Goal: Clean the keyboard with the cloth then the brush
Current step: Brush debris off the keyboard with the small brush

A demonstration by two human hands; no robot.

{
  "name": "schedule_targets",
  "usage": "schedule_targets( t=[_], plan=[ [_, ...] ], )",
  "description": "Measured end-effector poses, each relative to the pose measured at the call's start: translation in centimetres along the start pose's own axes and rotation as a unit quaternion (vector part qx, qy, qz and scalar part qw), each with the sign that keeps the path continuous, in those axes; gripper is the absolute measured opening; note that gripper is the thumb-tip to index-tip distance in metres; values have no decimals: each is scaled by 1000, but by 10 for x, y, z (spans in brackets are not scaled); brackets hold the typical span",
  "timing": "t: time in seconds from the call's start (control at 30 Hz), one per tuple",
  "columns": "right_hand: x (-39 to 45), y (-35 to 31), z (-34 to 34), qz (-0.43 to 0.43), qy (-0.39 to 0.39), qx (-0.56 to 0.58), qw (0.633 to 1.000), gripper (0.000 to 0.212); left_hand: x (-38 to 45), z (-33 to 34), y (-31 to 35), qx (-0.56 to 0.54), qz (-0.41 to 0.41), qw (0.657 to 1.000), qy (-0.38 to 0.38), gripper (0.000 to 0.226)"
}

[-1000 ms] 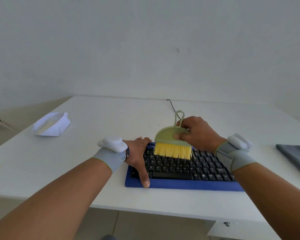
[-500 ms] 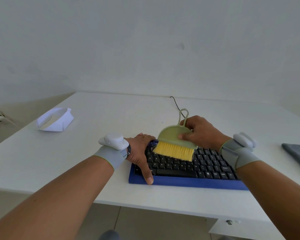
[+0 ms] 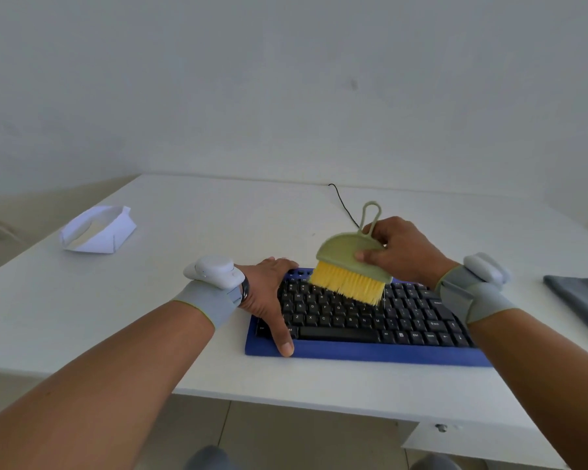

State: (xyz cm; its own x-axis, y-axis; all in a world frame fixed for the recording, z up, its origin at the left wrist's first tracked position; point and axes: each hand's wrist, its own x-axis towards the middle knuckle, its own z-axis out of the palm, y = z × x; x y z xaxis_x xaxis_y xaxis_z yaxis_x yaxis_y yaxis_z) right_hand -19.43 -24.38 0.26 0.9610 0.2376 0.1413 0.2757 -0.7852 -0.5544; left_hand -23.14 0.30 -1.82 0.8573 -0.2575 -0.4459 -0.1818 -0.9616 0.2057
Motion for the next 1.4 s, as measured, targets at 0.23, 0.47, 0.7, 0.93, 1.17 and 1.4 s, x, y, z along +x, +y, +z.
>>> schedule_targets(
  t=[0.23,0.47,0.7,0.93,1.17,1.4],
  plan=[
    [-8,2,-17,1,115,-4,993,24,-2,-6,9,35,-13,999,-18,147],
    [-26,15,-35,-27,9,73,997,29,15,-2,46,-9,41,999,27,153],
    [-17,28,-30,-16,-51,27,998,41,33,4,67,-29,97,995,23,130],
    [-4,33,-23,24,62,-28,997,38,32,6,62,-34,61,997,27,157],
    [-5,22,-49,-16,118,44,992,31,32,9,62,-33,52,998,25,171],
    [-7,27,-41,-46,7,91,995,34,40,12,55,20,29,998,54,173]
  ],
)
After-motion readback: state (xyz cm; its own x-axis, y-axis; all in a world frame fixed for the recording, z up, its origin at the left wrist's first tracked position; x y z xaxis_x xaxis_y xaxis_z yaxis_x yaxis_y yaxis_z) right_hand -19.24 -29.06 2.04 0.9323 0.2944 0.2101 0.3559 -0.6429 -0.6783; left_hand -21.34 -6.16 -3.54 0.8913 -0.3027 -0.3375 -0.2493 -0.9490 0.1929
